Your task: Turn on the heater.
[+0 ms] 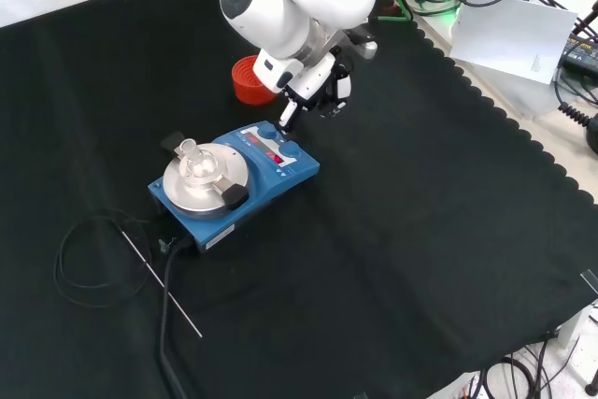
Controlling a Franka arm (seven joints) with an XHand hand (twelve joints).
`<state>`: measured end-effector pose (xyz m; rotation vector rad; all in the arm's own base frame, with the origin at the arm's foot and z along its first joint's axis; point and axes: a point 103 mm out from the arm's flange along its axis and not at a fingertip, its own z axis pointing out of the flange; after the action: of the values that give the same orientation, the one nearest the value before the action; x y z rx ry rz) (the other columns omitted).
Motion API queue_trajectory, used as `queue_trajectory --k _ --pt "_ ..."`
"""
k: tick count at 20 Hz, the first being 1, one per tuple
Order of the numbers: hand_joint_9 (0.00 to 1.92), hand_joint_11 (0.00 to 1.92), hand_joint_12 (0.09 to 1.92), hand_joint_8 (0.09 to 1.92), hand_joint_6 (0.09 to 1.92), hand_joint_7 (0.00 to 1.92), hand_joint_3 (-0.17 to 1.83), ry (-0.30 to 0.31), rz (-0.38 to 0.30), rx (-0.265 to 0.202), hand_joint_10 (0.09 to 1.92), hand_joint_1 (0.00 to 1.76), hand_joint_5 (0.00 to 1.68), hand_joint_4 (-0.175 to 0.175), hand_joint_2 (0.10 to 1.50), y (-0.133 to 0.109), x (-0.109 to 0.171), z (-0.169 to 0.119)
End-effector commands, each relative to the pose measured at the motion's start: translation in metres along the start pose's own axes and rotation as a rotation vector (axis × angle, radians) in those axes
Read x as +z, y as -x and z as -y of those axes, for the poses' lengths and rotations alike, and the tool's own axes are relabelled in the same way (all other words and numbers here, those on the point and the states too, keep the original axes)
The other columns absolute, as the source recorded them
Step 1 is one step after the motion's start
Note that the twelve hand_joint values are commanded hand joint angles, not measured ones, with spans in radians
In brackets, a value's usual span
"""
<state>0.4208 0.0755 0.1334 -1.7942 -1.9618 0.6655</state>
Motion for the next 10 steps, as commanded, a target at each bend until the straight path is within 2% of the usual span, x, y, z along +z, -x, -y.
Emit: queue_trajectory --k 1,10 --pt "1.69 1.23 1.36 1.61 0.73 1.61 1.04 0.002 0.000 -0.002 1.56 1.42 0.27 -0.042 0.70 -0.0004 0.0012 -0.0019" --pt "1.69 1.23 1.36 1.60 0.70 1.60 1.04 -0.004 0.006 -0.009 1.56 1.42 0.26 -0.040 0.70 -0.0045 0.0023 -0.0075"
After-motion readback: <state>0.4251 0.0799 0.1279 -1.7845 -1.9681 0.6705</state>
